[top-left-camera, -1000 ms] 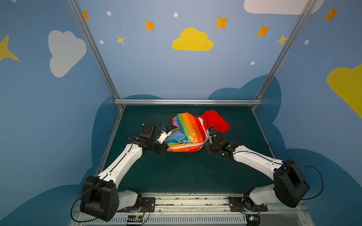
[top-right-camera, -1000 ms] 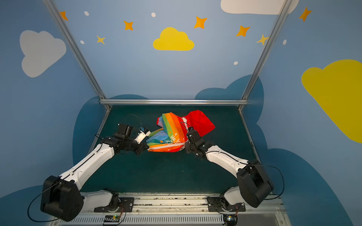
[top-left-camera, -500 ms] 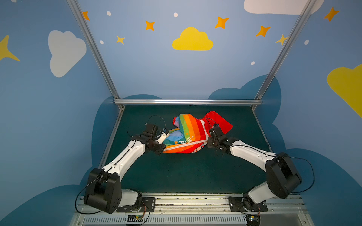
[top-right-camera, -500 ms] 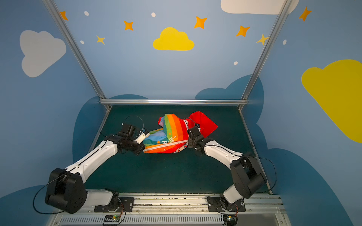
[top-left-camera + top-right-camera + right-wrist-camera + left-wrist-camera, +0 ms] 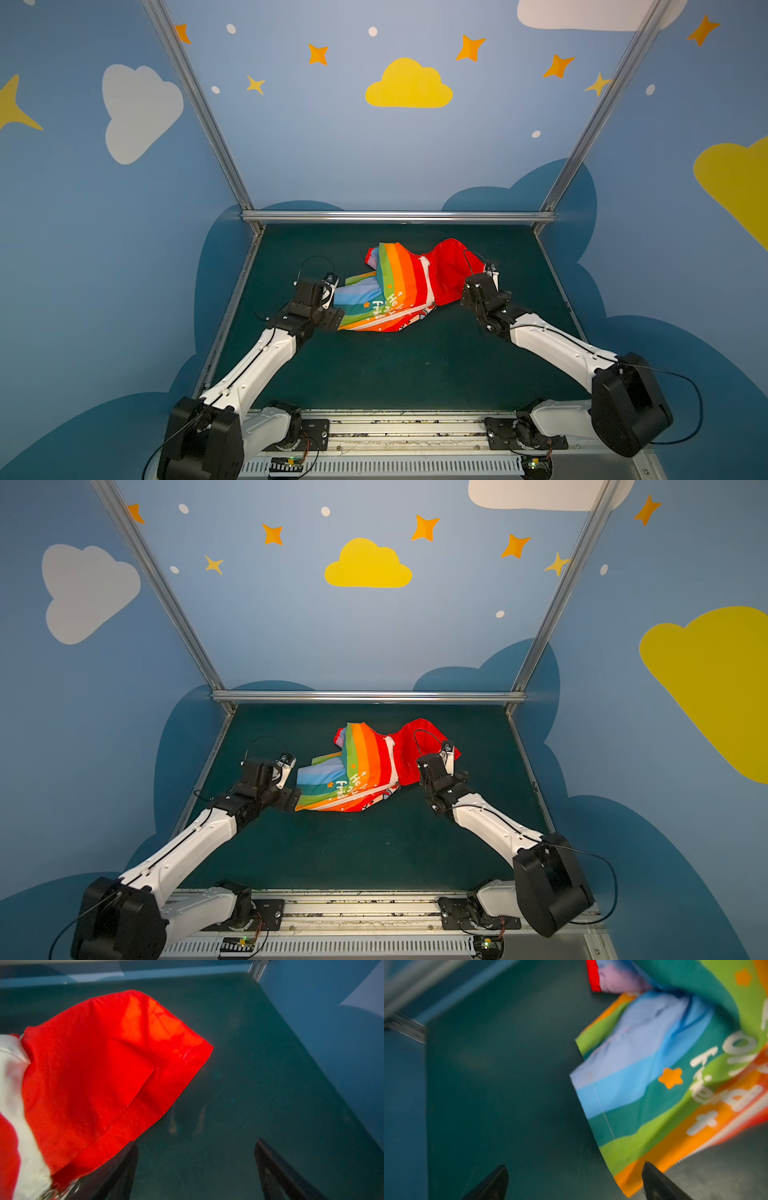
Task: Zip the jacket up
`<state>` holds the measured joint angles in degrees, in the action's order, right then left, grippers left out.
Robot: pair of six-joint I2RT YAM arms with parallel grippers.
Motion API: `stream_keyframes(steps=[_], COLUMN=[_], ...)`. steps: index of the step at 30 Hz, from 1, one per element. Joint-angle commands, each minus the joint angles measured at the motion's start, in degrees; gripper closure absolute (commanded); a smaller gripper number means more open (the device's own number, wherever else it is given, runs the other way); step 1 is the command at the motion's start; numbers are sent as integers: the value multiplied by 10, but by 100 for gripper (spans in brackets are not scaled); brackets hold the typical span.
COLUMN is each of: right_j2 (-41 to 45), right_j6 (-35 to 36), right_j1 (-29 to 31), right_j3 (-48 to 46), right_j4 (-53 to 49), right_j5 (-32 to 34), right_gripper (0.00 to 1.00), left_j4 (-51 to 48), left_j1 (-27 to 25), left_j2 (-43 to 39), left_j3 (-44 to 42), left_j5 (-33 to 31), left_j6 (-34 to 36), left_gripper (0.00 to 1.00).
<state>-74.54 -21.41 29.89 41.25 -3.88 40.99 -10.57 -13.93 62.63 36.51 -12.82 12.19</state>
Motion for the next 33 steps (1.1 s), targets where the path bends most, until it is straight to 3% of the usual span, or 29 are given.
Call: stream_keyframes(steps=[1,5,8,11,14,17,19,22,24,27,29,30,32,33], right_j2=[17,17,18,0,-42,-83,-121,-82,-107,-163,-120,-128,-147,-139], right_j6=[107,155,205,218,279,237,249,223,223,237,215,211,211,208], right_j1=[-22,-59,-88,-116,-138,-180,-192,-202,-220,-223,-227,-236,-245,-245], right_j3=[-58,-86,-130,-148,-202,-220,-244,-229,-241,-240,-202,-194,-208,-203], right_j4=[160,226,324,355,523,558,658,558,607,681,533,533,592,567], right_j5=[48,43,-4,-39,-74,-139,-170,-192,-237,-243,-247,-257,-268,-268], right_gripper=[12,12,12,12,12,11,11,11,11,6,6,6,6,6], left_j4=[164,258,311,336,371,395,415,452,509,536,614,625,596,562], left_j1=[24,68,110,134,146,150,151,154,154,154,152,151,152,151], left_j2=[-29,-28,-1,33,66,97,117,150,178,232,266,269,261,251], left_j3=[-43,-91,-111,-107,-109,-107,-112,-128,-140,-129,-145,-152,-145,-136], left_j5=[1,2,4,9,11,15,4,14,40,70,79,82,80,82], left_j6=[5,-71,-156,-200,-213,-187,-181,-182,-168,-154,-143,-143,-148,-142], left_gripper=[1,1,1,1,1,1,1,1,1,1,1,1,1,1])
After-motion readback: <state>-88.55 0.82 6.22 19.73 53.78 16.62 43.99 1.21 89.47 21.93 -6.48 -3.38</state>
